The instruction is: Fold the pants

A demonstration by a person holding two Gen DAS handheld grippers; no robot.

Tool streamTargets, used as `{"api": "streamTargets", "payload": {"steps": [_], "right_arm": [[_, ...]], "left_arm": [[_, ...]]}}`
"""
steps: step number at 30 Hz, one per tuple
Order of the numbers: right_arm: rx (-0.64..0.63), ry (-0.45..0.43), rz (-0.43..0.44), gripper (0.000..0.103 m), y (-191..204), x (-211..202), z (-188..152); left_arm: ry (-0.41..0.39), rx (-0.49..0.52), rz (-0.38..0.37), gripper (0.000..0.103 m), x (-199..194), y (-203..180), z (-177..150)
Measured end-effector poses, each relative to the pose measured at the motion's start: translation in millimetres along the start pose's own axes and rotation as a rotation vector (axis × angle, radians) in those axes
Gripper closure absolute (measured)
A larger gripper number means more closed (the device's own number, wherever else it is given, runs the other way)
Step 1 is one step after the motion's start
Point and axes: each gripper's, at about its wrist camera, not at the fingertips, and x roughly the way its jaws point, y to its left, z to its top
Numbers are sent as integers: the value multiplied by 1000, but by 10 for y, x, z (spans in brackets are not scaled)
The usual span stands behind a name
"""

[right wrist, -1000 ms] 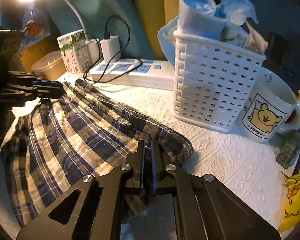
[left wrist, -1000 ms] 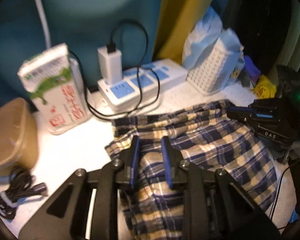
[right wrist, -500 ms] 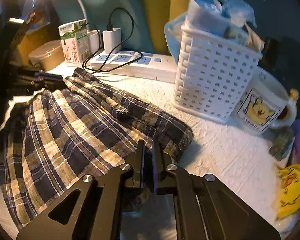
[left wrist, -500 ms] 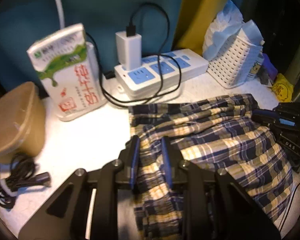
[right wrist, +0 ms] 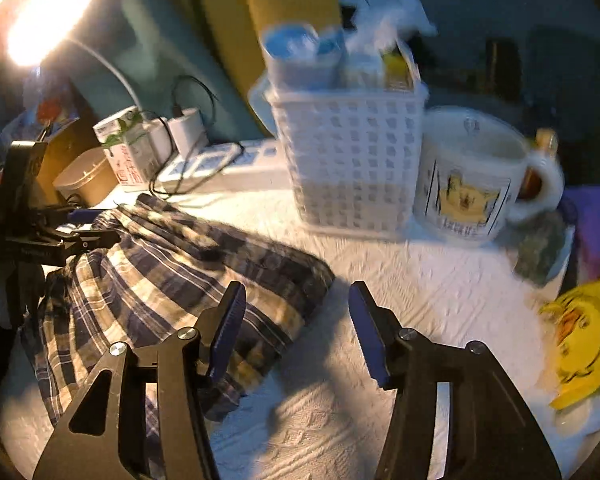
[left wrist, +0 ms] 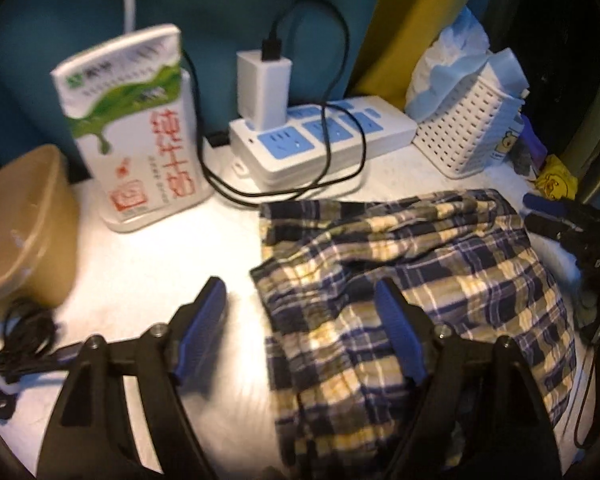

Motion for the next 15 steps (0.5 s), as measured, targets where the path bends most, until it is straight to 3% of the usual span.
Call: {"api": "streamTargets", "payload": {"steps": [4,7,10,13,15], "right_arm": [[62,47,58,46,-86,142,-61],[66,54,74,45,-76,183,-64],[63,60,80,42,-58,193,-63],[70,59,97,37,-44,236,-25],[71,58,108,36,-28,271,3]], "left_arm": [[43,67,-19,25,127,-75,92],[60,53,-84,25,221,-8,174],[36,50,-92,25,266,14,221],[22,109,-59,26,307,-104,211],[5,127,-79,32,305,-134,194]]}}
